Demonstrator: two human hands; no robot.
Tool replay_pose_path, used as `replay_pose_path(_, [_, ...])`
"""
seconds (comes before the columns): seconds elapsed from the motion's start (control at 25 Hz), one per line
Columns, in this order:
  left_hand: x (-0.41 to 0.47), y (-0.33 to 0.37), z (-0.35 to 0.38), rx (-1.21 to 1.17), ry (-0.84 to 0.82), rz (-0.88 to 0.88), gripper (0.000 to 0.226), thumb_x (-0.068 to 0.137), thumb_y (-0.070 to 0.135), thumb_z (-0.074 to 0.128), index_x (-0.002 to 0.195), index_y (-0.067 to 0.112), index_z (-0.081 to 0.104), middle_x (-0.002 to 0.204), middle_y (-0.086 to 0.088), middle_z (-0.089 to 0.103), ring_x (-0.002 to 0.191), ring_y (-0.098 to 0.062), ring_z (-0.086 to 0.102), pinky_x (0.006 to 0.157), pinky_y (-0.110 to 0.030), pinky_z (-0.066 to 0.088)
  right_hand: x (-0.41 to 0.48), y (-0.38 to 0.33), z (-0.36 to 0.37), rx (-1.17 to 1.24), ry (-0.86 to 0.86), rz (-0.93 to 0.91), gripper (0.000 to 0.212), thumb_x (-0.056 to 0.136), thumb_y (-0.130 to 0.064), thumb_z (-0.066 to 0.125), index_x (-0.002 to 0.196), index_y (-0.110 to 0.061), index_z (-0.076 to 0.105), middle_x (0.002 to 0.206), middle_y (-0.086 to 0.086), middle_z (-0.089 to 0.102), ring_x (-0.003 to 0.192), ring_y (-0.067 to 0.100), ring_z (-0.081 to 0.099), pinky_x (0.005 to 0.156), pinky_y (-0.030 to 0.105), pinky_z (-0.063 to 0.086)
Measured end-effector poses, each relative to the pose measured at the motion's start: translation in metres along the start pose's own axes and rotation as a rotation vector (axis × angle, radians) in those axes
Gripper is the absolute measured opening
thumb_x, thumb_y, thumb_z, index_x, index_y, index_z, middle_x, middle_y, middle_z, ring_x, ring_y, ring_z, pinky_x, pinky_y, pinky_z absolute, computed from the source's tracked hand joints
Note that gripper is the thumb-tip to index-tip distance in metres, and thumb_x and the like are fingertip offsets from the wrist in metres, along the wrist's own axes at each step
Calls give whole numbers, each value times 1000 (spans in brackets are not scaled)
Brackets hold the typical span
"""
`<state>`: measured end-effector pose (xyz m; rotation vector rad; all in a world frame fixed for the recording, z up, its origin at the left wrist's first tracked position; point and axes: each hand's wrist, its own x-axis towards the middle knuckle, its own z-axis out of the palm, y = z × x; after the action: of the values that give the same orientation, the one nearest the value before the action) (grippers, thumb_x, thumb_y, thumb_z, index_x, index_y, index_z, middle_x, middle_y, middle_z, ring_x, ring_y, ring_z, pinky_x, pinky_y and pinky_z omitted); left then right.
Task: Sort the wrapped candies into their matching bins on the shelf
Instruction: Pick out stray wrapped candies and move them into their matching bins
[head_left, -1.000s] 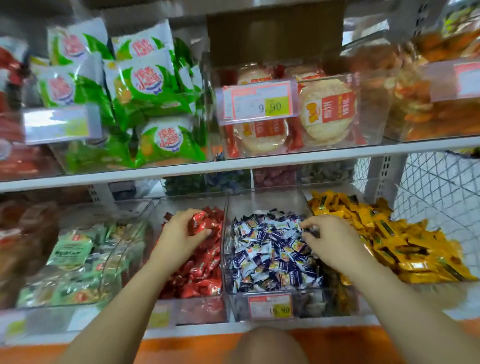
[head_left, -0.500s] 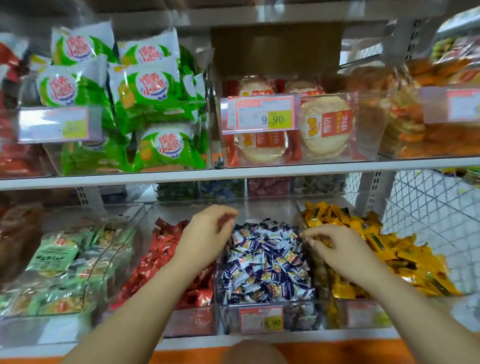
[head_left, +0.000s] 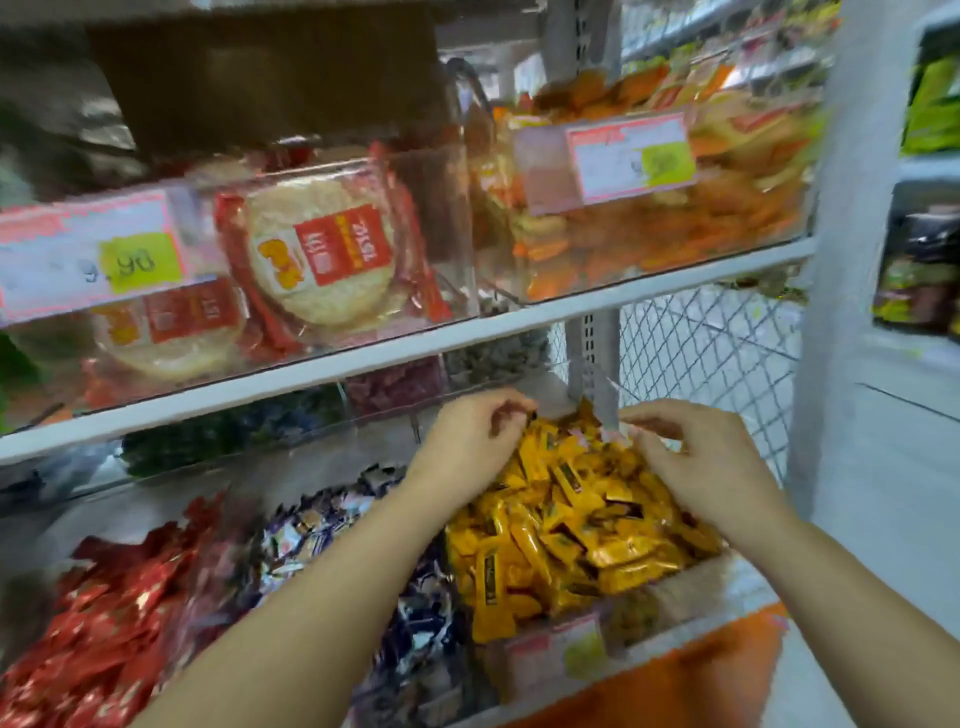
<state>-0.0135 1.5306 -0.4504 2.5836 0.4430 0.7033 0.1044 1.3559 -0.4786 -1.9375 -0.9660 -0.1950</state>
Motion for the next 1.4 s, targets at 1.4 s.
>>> replay_pose_path(1.4, [156,-44,120,265,-718,10,21,79,37,71,93,22,64,90,5,62,87,-13,57,73,-26,42,37,76,-1,280,-77,241,18,89,-16,59,101,-24,70,84,-16,66,74,-16,58,61,-4,38])
